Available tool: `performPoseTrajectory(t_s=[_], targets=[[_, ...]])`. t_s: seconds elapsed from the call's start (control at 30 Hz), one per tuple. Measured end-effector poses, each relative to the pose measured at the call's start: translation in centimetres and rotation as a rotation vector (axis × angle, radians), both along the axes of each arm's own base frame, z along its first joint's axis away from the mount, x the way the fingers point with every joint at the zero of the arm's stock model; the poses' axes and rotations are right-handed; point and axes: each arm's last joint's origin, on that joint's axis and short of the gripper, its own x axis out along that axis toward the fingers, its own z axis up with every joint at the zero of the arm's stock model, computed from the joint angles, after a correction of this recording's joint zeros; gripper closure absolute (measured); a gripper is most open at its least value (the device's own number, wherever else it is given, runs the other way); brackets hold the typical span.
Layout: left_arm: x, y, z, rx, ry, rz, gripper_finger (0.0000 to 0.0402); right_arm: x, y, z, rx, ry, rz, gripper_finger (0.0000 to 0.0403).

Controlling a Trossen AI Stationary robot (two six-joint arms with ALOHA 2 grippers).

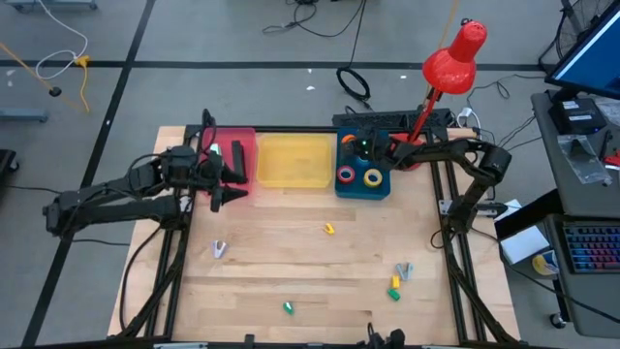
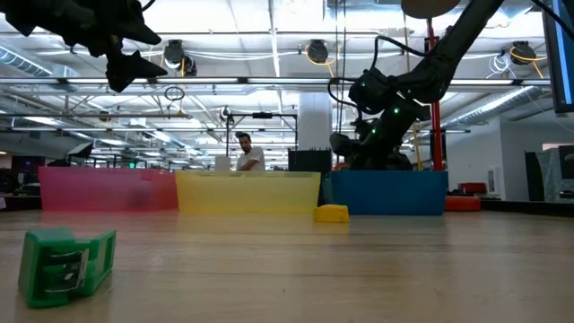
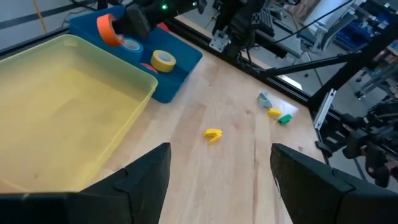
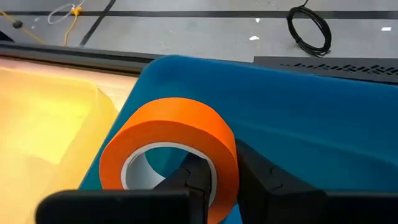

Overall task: Pick and place Stapler, Stapler remover, tape
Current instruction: Put the orange tape into the blue bin

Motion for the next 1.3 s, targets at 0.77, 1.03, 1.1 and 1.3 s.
performPoseTrajectory(t_s=[0.77,1.03,1.1,1.3], targets=[[-0.12,0.38,0.01,0.018,0.0,0.022,0.0128,-0.13,-0.41,0.07,0.034,-0.041,0.039,0.0328],[-0.12,0.38,0.01,0.016,0.0,0.023,0.0128,-0.14,-0.38,0.04,0.036,-0.037,0.041,0.0289],[-0.12,0.38,0.01,0.016,0.0,0.023,0.0128,-0.14,-0.38,0.06,0.036,-0.038,0.041,0.0284],[-0.12,0.38,0.01,0.016,0.0,0.023,0.0128,-0.08,-0.33,0.05,0.06,-0.062,0.047,0.028]])
